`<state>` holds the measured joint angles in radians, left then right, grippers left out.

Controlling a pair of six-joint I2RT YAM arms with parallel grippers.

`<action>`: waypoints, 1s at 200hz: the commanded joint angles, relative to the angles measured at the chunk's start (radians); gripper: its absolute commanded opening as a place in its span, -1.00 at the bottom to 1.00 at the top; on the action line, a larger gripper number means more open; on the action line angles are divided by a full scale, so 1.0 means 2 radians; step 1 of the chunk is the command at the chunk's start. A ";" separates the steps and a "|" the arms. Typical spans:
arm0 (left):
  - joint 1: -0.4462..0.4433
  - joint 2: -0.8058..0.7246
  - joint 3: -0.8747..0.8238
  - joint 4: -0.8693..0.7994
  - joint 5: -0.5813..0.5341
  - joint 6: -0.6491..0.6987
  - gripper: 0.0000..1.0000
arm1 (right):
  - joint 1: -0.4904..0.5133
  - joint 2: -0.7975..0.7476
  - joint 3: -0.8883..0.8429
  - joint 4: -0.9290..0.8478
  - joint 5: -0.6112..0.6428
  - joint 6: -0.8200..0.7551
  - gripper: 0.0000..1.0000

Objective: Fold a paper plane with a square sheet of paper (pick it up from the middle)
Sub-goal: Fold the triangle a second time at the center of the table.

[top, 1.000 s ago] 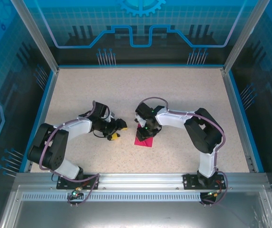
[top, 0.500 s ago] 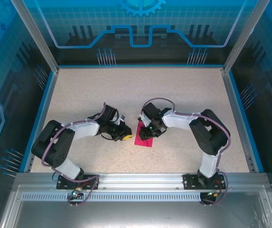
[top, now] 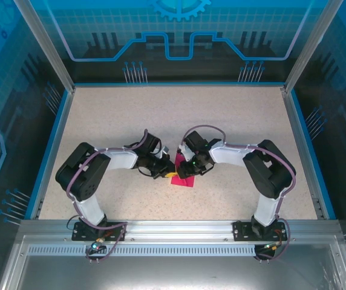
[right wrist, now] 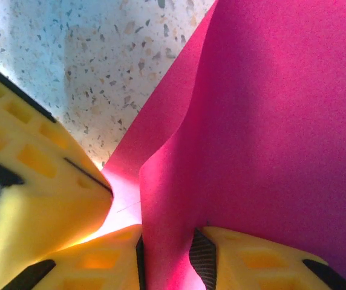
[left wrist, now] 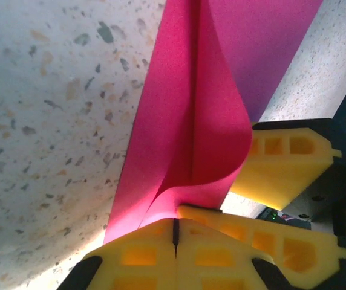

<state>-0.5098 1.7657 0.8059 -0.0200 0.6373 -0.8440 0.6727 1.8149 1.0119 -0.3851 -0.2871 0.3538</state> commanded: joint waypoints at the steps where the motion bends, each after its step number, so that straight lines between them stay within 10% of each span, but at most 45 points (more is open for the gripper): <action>1: -0.005 0.021 0.011 -0.005 -0.007 -0.003 -0.98 | -0.013 -0.001 -0.020 -0.006 0.028 -0.003 -0.31; 200: -0.007 0.027 0.015 -0.037 -0.029 0.018 -1.00 | -0.062 -0.125 -0.062 0.078 -0.042 0.071 0.37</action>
<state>-0.5156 1.8076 0.8234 -0.0441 0.6144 -0.8318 0.5655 1.6169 0.8932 -0.2771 -0.3019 0.4793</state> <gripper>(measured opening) 0.056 0.662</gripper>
